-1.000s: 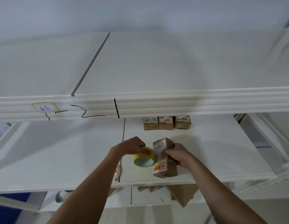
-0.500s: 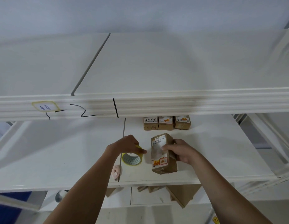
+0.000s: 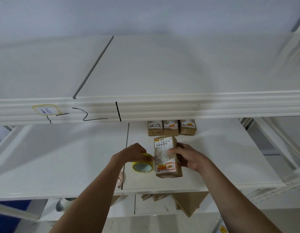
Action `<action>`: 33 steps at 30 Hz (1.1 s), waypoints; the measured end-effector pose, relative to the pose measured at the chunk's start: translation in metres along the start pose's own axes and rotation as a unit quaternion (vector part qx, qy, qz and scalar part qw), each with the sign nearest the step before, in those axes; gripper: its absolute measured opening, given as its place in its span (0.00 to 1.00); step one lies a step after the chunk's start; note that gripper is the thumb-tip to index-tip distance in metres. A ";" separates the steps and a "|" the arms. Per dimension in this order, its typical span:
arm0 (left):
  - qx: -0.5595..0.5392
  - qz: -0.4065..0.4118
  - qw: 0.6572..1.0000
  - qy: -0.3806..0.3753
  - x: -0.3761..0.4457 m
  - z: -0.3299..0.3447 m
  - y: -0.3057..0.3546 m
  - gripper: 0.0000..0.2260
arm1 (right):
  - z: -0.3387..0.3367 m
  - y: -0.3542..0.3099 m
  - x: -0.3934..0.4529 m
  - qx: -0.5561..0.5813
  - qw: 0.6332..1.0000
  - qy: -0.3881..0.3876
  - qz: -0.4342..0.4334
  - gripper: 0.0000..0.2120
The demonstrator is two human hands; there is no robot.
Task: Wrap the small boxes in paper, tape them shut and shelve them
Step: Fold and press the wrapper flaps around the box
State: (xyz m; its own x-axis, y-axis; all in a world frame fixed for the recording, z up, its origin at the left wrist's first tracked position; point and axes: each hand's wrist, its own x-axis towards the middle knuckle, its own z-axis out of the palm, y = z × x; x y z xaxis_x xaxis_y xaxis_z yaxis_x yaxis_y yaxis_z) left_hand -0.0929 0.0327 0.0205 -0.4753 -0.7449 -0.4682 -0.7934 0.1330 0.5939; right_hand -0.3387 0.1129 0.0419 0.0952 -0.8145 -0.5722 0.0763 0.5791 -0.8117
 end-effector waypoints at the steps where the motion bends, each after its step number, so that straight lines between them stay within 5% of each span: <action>1: -0.004 0.002 1.000 -0.002 0.000 0.000 0.001 0.20 | 0.001 0.000 -0.002 0.009 1.000 -0.006 -0.002 0.20; 10: -0.080 0.026 0.996 0.011 -0.004 -0.003 0.010 0.16 | 0.011 0.003 -0.007 0.097 0.995 -0.036 0.010 0.16; 18: 0.016 0.012 0.997 0.078 0.001 0.010 0.011 0.21 | 0.022 0.010 0.010 -0.123 0.988 0.098 -0.002 0.17; 25: 0.102 0.014 0.991 0.080 0.007 0.010 0.026 0.19 | 0.026 0.023 0.030 -0.218 0.971 0.097 0.004 0.56; 29: 0.120 0.008 0.992 0.028 0.007 0.011 0.020 0.21 | 0.033 0.012 0.017 -0.234 0.969 0.077 0.018 0.30; 33: 0.076 -0.004 0.997 -0.001 0.003 0.015 0.015 0.21 | 0.032 0.012 0.016 -0.258 0.963 0.075 0.034 0.26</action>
State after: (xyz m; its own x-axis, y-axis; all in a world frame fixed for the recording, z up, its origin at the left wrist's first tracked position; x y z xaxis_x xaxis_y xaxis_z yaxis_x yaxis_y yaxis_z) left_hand -0.1118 0.0425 0.0183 -0.4696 -0.7450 -0.4738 -0.8454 0.2247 0.4846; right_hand -0.3045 0.1080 0.0264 -0.0640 -0.7936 -0.6050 -0.4315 0.5687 -0.7003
